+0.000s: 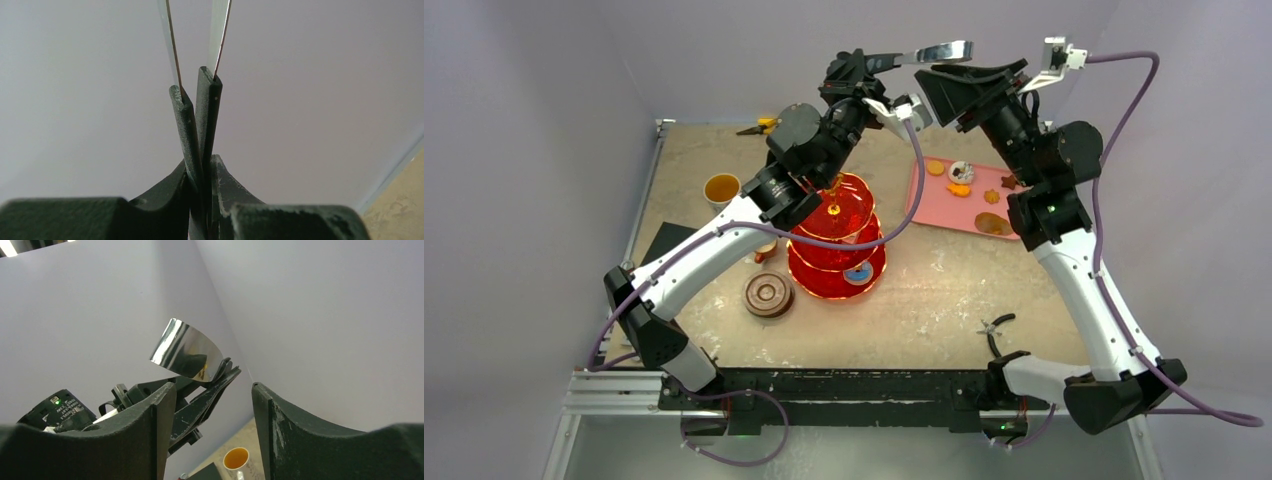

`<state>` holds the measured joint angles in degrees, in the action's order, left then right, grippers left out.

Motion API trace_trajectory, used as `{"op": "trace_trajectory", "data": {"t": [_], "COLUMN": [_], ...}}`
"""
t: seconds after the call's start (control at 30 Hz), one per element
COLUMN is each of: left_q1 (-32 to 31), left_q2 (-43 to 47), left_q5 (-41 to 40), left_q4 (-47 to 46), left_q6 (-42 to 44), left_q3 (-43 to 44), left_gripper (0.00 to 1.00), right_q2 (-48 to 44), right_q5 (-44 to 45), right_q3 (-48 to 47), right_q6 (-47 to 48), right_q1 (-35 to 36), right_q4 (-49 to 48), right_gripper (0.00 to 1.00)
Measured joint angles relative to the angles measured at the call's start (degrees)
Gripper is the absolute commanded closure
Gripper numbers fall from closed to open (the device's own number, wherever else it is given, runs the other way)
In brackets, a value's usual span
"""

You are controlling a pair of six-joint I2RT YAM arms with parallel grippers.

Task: Serve the afternoon tea
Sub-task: Pick up the clamp from the tray.

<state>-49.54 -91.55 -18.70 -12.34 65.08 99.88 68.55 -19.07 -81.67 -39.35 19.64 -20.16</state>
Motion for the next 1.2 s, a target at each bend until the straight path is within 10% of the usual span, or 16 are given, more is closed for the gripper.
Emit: {"op": "trace_trajectory", "data": {"t": [0.53, 0.77, 1.2], "left_q1": [-0.3, -0.9, -1.5], "left_q2": [1.5, 2.6, 7.1], "left_q5": [1.6, 2.3, 10.3], "left_q4": [-5.0, -5.9, 20.3], "left_q6": [4.4, 6.8, -14.8], "left_q3": [-5.9, -7.5, 2.6], "left_gripper": [1.0, 0.21, 0.07], "right_q2": [-0.2, 0.1, 0.1], "right_q5": [5.6, 7.9, 7.6], "right_q3": [2.6, 2.9, -1.5], "right_q6": [-5.0, -5.7, 2.2], "right_q1": [0.1, -0.1, 0.2], "right_q4": [-3.5, -2.8, 3.4], "right_gripper": [0.95, 1.0, 1.0]}}
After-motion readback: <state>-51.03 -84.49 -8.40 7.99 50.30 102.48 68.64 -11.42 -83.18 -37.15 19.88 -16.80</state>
